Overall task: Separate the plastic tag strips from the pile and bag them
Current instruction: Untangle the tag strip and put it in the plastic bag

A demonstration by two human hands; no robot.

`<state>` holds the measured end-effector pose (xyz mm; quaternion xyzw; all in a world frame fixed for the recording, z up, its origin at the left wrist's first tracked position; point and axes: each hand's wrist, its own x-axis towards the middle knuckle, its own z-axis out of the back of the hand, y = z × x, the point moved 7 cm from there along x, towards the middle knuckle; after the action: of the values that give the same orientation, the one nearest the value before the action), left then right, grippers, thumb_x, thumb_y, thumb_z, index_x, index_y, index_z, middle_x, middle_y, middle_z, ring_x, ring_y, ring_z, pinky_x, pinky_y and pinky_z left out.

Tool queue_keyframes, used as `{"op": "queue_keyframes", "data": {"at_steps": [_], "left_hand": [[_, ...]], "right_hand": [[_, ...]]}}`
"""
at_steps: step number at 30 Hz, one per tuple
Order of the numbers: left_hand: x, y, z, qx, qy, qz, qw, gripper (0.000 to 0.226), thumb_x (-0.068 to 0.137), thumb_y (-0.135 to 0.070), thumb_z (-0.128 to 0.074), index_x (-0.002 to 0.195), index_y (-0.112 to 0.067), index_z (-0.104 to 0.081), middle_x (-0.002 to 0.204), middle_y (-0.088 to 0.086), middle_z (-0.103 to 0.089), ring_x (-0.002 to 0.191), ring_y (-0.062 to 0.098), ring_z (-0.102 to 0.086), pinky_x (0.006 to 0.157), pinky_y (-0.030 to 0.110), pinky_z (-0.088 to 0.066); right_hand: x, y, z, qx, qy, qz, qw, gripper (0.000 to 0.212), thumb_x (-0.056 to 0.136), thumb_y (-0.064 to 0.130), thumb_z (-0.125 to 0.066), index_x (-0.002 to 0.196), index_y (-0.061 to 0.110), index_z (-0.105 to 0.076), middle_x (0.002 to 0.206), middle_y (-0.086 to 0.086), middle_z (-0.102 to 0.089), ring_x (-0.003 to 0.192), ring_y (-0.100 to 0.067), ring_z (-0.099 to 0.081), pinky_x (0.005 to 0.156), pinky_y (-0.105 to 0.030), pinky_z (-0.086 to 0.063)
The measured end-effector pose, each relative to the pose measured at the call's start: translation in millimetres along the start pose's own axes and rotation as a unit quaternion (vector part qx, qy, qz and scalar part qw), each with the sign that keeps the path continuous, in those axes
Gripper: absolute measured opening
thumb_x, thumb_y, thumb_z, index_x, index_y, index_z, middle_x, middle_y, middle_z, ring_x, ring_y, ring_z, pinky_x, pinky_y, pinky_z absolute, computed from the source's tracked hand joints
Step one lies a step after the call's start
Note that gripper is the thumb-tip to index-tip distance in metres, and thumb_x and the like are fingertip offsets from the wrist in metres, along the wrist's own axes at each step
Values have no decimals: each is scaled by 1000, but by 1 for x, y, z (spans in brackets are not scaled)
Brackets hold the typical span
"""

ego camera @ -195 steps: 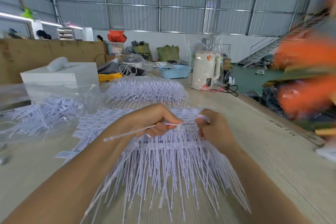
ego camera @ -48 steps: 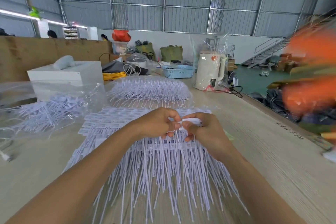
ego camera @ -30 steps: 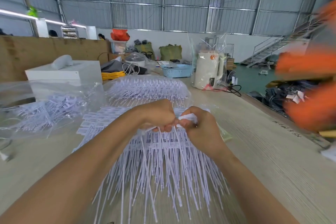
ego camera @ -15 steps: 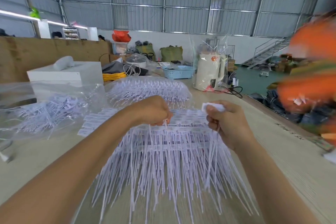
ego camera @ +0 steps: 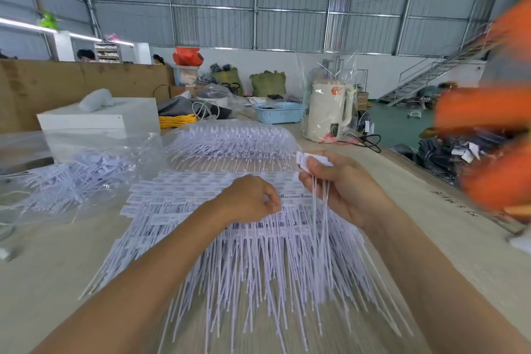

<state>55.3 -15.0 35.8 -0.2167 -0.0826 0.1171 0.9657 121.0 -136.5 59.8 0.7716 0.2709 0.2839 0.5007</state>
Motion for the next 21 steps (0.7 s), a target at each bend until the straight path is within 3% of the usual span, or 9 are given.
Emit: {"op": "queue_keyframes", "data": {"at_steps": [2,3,6,8,11,15,17,19,21], "left_hand": [[-9,-16,10,-64,-71,-24,995,30,93,-37,-54,99,-14,-71,109,3,-69,102,17,-63,87,27,-45],[-15,-23,11,-172,-69,-14,983,42,91,-48,-50,98,-11,-71,103,6,-71,96,19,-66,83,27,-47],[-36,-49,-15,-482,129,29,866,64,84,-62,-43,102,-5,-65,94,16,-72,86,26,-71,73,30,-57],[-47,-58,-16,-537,147,19,830,44,92,-42,-47,103,-1,-61,87,17,-72,77,28,-71,68,33,-59],[-52,-48,-7,-557,58,47,827,19,96,-12,-51,91,0,-64,64,8,-68,57,19,-67,60,32,-59],[-55,-27,1,-528,-33,70,846,18,94,-5,-53,81,-3,-65,55,0,-60,45,10,-57,51,23,-53],[-58,-16,7,-522,-68,82,846,20,94,-3,-51,79,-4,-63,56,0,-62,45,8,-56,51,22,-53],[-60,-7,10,-522,-71,100,844,19,94,0,-50,80,-4,-63,58,2,-64,48,11,-58,52,23,-54],[-63,1,10,-529,-69,116,838,20,95,-4,-50,79,-4,-63,59,5,-65,48,14,-58,51,25,-53]], "right_hand": [[4,9,-4,27,1,5,1000,8,90,0,-54,93,-1,-61,67,-3,-66,56,-10,-61,55,-17,-52],[6,13,-7,34,-4,13,999,6,90,0,-54,91,0,-61,66,-3,-66,55,-10,-61,54,-16,-52],[11,19,-13,33,-35,53,997,8,91,3,-55,89,2,-63,67,-4,-65,54,-9,-60,53,-17,-52],[11,20,-16,-5,-67,73,995,10,92,7,-56,86,8,-64,62,-1,-65,52,-8,-59,48,-19,-50],[11,19,-21,-5,-97,101,990,9,92,7,-57,86,9,-63,60,0,-64,51,-6,-59,48,-18,-49],[10,8,-36,64,-72,107,990,15,89,-3,-56,103,1,-57,85,-10,-66,62,-11,-66,59,-20,-55],[9,-9,-47,64,-43,51,996,26,89,-5,-54,114,-1,-53,93,-15,-68,60,-16,-66,47,-24,-52],[5,-26,-59,13,-18,-3,1000,15,90,-1,-53,104,-1,-60,89,-18,-71,48,-19,-61,34,-19,-39],[5,-38,-69,-34,-6,-10,999,17,92,2,-51,85,2,-66,84,-18,-73,47,-21,-61,33,-17,-36]]}}
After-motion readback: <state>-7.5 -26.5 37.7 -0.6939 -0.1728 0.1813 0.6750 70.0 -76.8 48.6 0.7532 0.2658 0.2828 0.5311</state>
